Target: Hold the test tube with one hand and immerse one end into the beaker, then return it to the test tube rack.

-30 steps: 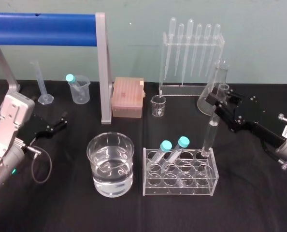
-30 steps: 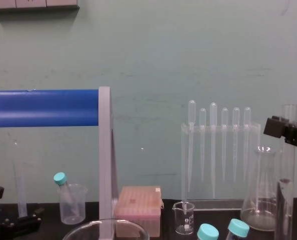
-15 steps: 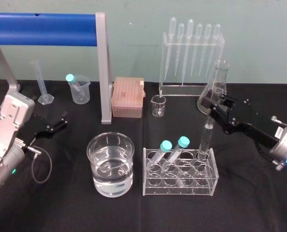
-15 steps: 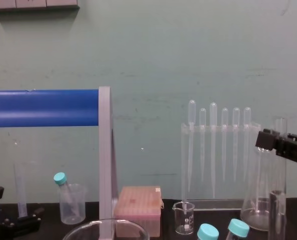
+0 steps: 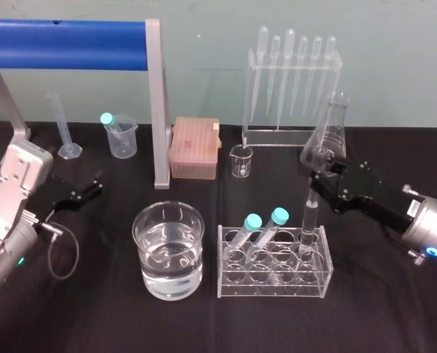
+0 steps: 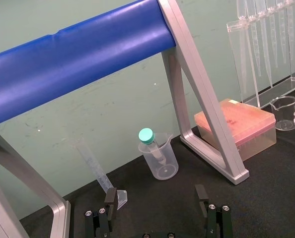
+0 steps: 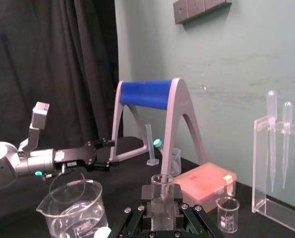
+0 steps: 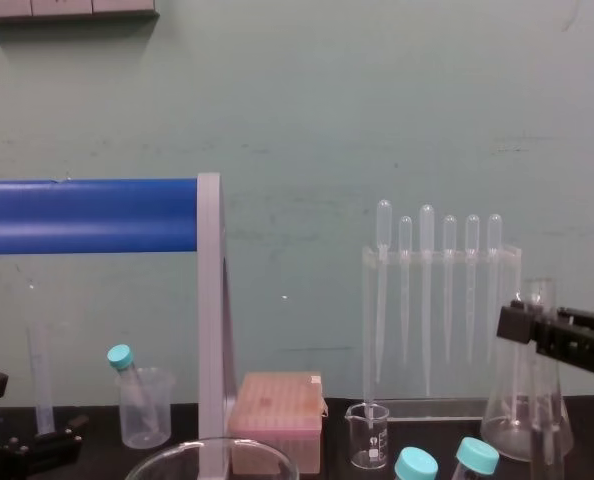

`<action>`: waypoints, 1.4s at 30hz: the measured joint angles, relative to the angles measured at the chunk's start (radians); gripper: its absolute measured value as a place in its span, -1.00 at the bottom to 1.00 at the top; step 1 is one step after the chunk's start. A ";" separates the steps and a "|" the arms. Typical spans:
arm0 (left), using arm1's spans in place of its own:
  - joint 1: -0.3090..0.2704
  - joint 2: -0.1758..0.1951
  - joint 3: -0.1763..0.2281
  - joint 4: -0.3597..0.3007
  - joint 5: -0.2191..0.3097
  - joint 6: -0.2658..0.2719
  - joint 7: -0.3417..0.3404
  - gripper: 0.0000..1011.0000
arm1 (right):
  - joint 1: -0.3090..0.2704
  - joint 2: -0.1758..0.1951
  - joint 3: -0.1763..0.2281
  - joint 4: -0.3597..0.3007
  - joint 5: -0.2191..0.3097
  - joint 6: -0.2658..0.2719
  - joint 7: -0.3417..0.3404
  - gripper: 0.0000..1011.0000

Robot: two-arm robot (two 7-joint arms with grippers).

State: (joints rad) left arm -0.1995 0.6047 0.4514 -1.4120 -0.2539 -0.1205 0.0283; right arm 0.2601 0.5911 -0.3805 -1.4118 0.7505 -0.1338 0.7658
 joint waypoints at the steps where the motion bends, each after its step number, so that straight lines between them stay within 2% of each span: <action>1: 0.000 0.000 0.000 0.000 0.000 0.000 0.000 0.98 | 0.001 -0.001 -0.002 0.002 -0.002 0.002 0.000 -0.52; 15: 0.000 0.000 0.000 0.000 0.000 0.000 0.000 0.98 | 0.019 -0.007 -0.029 0.028 -0.025 0.033 -0.017 -0.52; 37: 0.000 0.000 0.000 0.000 0.000 0.000 0.000 0.98 | 0.018 -0.006 -0.026 0.028 -0.021 0.030 -0.014 -0.52; 42: 0.000 0.000 0.000 0.000 0.000 0.000 0.000 0.98 | 0.018 -0.006 -0.026 0.027 -0.021 0.030 -0.014 -0.23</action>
State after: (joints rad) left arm -0.1995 0.6047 0.4514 -1.4120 -0.2539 -0.1205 0.0283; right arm 0.2781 0.5855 -0.4063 -1.3845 0.7296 -0.1042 0.7522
